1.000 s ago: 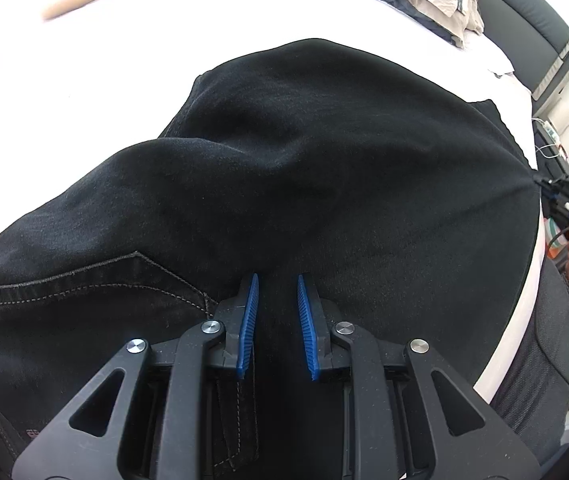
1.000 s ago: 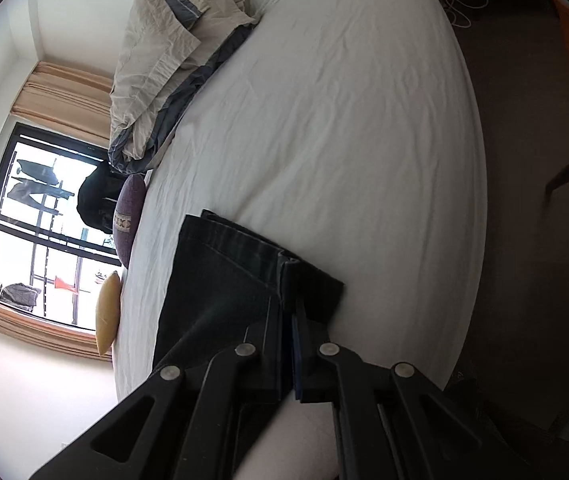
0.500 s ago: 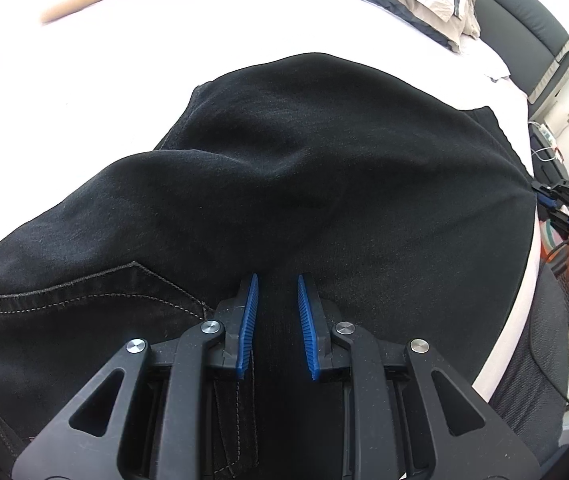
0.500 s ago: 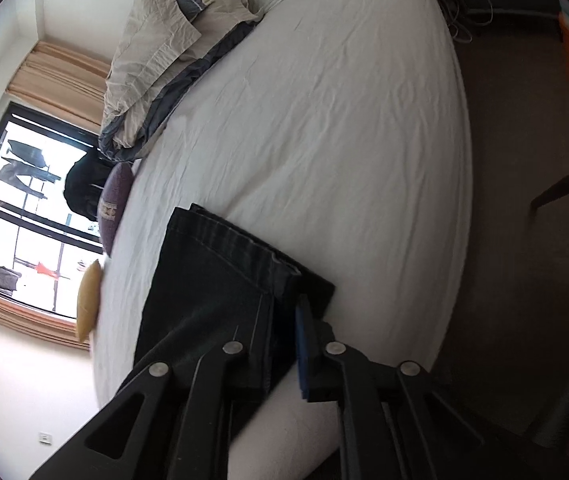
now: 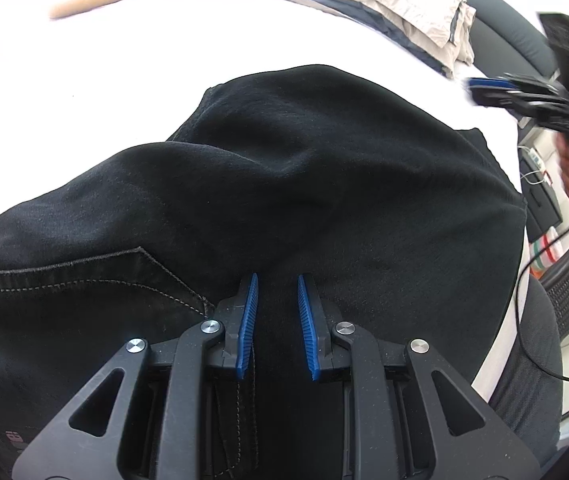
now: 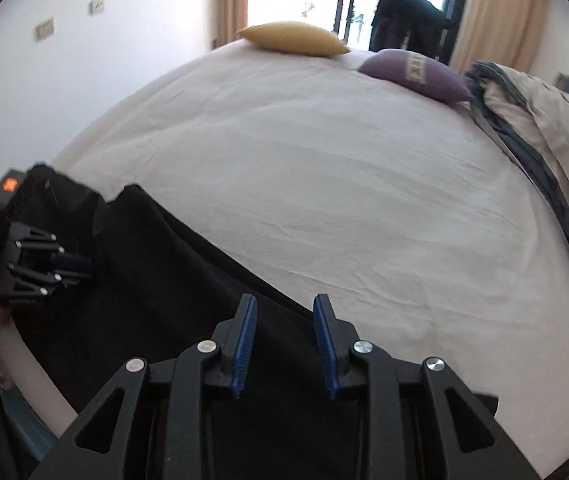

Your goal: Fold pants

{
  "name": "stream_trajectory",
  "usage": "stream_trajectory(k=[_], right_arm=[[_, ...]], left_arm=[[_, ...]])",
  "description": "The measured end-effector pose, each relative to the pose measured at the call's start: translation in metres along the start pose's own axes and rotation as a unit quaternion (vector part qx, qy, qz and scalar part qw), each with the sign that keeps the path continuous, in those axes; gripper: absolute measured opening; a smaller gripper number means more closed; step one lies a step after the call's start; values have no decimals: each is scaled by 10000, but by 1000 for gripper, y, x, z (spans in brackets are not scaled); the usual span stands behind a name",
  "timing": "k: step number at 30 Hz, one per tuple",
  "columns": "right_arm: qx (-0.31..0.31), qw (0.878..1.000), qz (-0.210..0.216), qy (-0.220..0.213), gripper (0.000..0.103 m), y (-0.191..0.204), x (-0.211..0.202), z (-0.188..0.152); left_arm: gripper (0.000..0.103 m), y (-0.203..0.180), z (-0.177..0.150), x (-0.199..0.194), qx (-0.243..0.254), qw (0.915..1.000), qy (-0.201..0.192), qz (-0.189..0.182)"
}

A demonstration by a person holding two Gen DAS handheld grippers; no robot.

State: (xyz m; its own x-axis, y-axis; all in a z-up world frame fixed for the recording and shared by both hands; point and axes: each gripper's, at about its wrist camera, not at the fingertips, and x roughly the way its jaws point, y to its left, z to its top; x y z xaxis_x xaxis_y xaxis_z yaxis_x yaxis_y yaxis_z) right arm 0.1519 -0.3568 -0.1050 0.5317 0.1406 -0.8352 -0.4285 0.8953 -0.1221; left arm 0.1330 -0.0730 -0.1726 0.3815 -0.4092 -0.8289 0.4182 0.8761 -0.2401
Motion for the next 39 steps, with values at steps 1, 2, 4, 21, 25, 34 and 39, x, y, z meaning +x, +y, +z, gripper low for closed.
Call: stream_trajectory(k=[1, 2, 4, 21, 25, 34, 39], right_arm=[[-197, 9995, 102, 236, 31, 3, 13, 6], [-361, 9984, 158, 414, 31, 5, 25, 10], [-609, 9952, 334, 695, 31, 8, 38, 14], [-656, 9908, -893, 778, 6, 39, 80, -18], [1002, 9772, -1783, 573, 0, 0, 78, -20], [-12, 9948, 998, -198, 36, 56, 11, 16], [-742, 9866, 1400, 382, 36, 87, 43, 54]], left_arm=[[20, 2, -1, -1, -16, 10000, -8, -26], [20, 4, -1, -2, -37, 10000, -14, -56], [20, 10, -4, -3, -81, 9999, -34, -116], [20, 19, -3, -12, -150, 9998, -110, -97], [20, 24, -3, -17, -218, 9996, -113, -130], [20, 23, -9, -17, -226, 9991, -284, -201], [20, 22, -12, -18, -238, 9990, -295, -218]])
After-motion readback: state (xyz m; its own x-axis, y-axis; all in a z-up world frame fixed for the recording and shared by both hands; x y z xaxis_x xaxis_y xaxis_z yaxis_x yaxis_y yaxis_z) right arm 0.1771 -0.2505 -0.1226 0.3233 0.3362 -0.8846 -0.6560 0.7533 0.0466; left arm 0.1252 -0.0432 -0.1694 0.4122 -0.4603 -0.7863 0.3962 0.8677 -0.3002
